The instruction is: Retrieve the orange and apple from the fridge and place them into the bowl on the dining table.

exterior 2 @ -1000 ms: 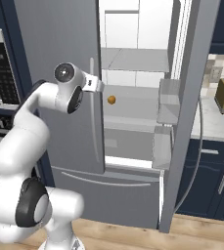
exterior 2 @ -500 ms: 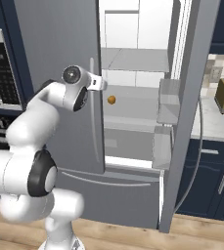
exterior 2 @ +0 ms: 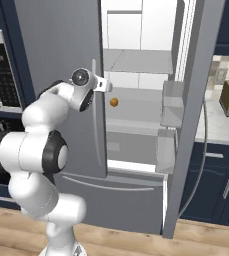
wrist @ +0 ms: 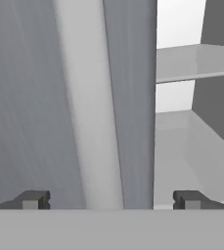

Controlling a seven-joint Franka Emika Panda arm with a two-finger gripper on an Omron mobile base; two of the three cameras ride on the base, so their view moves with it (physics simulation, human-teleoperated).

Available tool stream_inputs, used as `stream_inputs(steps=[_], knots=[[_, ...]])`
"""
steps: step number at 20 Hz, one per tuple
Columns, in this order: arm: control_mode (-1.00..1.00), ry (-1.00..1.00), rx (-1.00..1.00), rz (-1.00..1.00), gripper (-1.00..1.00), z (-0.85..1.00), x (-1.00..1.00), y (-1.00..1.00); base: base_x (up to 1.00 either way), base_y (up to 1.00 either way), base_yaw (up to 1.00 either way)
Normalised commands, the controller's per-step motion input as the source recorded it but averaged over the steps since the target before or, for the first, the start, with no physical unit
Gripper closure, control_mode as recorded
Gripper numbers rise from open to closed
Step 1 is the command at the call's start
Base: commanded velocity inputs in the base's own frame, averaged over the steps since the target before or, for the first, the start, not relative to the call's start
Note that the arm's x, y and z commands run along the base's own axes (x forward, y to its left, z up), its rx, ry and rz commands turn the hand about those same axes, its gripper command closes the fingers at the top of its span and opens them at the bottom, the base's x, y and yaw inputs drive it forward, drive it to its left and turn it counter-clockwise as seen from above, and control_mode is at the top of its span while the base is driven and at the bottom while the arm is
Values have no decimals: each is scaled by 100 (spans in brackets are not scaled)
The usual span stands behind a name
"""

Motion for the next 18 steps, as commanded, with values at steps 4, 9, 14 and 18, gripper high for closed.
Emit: stream_inputs(steps=[4,9,14,18], knots=[[-100,0,0,2,-100,-22,73,0,0,0,0],[-100,0,2,3,-100,-14,78,0,0,0,0],[-100,10,0,1,100,1,53,0,0,0,0],[-100,40,0,3,100,20,-8,4,0,0,0]])
